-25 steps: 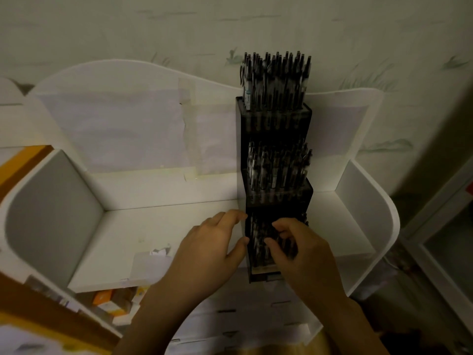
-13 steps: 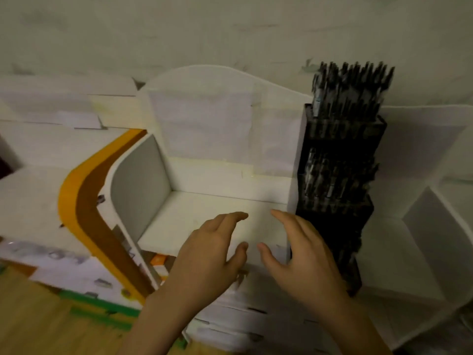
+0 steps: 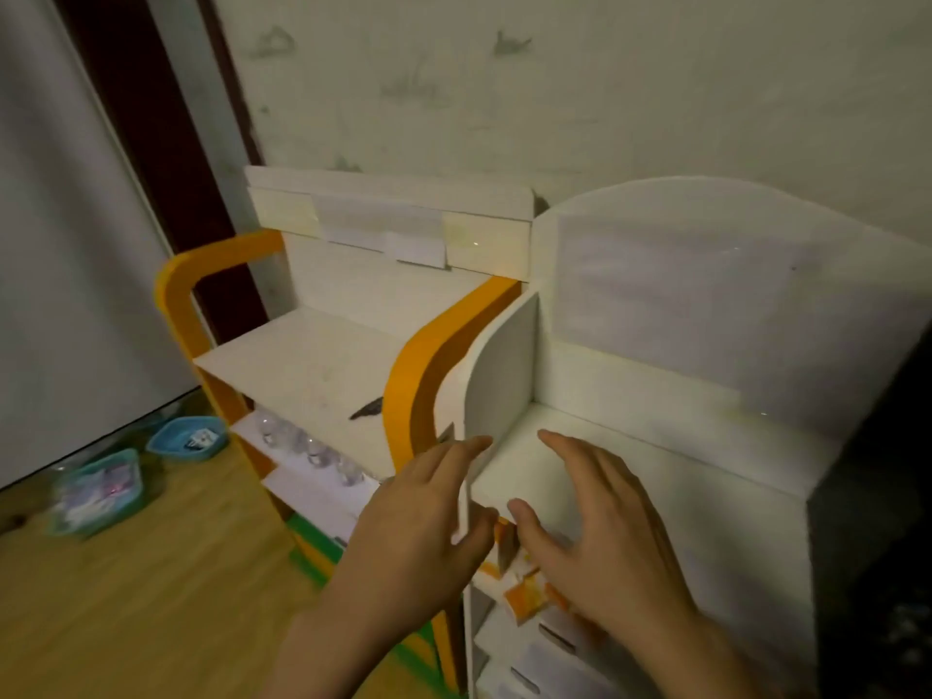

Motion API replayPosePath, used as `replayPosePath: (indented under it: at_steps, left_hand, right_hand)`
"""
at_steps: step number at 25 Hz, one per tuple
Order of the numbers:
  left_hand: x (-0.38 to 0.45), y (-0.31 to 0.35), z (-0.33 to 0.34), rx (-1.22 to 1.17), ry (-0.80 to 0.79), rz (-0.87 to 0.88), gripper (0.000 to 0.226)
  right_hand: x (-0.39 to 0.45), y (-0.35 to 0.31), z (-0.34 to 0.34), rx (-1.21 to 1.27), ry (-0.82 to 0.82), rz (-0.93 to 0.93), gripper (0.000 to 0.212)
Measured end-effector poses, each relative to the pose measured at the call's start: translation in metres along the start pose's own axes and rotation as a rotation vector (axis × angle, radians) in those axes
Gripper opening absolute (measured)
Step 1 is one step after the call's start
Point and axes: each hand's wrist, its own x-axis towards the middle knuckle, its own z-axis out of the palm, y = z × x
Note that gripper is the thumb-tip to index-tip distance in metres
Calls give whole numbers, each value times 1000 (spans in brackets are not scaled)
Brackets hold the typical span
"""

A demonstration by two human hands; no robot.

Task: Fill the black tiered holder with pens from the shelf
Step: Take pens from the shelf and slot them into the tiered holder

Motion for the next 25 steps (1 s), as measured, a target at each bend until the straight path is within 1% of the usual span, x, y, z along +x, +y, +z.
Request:
replayPosePath:
  at_steps: [6,9,12,15,17,23,25]
  left_hand:
    - [-16,-144,-68,51,71,-99,61]
    - [-14,-215,-100,44,76,-121,61]
    - [2,-269,-122,37,70,-116,61]
    - [26,-305,-130,29,80,-78,60]
    - [46,-328,-124,6,59,-60,61]
    - [118,-372,-90,-49,3,-20,62]
    - [145,-384,-79,-70,-21,-18,63]
  right_hand:
    - [60,-114,104,78,-67,-123,67]
    - [94,-163,160,87,-59,-150,65]
    - [125,-197,203,93,-72,-136,67]
    - [151,-212,226,60,-70,-109,66]
    - [170,-213,239,42,-52,-85,65]
    - [229,-184,264,-28,-20,16,69]
    - [248,-175,272,-48,-8,79,69]
